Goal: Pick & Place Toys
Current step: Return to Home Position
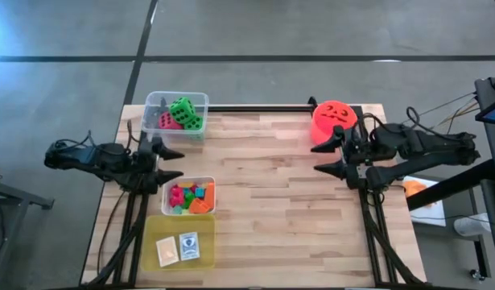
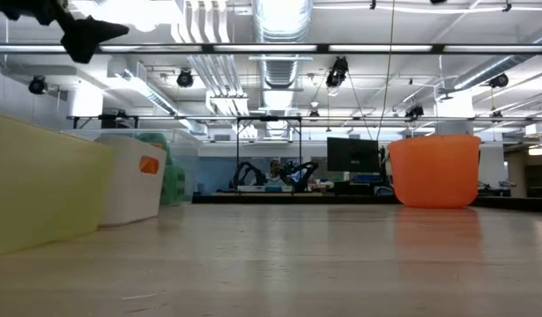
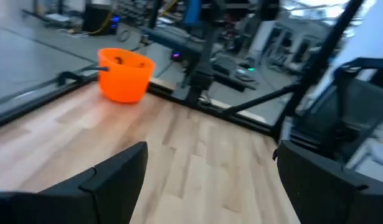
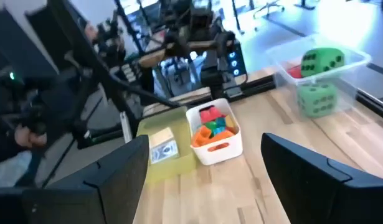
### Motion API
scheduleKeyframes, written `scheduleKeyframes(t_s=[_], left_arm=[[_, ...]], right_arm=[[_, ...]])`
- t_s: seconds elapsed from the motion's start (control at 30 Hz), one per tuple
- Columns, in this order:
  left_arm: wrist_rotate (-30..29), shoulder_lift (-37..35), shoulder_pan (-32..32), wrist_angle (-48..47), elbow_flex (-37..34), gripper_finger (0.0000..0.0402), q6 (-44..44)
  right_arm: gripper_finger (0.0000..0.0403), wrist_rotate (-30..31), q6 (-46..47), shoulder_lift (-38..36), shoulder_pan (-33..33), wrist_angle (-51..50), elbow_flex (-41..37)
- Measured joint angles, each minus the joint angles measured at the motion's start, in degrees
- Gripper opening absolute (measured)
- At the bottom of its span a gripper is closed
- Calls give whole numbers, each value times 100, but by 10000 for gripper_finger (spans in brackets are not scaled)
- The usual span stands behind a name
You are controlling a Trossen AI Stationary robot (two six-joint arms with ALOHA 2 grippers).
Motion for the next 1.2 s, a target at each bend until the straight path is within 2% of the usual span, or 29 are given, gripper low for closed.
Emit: scheduleKeyframes(t_s=[0.17, 0.3, 0.5, 0.63, 0.8, 0.97, 1.2], left_arm=[[187, -645, 0, 70, -613, 342, -194], [147, -1123, 0, -38, -816, 342, -213], [127, -1754, 2, -327, -991, 342, -240], [46, -1688, 4, -155, -1225, 342, -399], [38, -1688, 4, -5, -1622, 342, -715], [203, -1750, 4, 622, -2084, 342, -520], [926, -1722, 0, 1751, -2725, 342, -168]], right_arm=[[302, 104, 163, -796, 3, 601, -920], [302, 485, 347, -1403, -2, 613, -1438], [302, 505, 234, -2215, 0, 823, -2006], [302, 451, 185, -2578, 4, 986, -2396], [302, 285, 279, -2858, 12, 1720, -3040], [302, 158, 352, -3150, 14, 2155, -3644], [302, -47, 492, -3558, 14, 3139, -4547]])
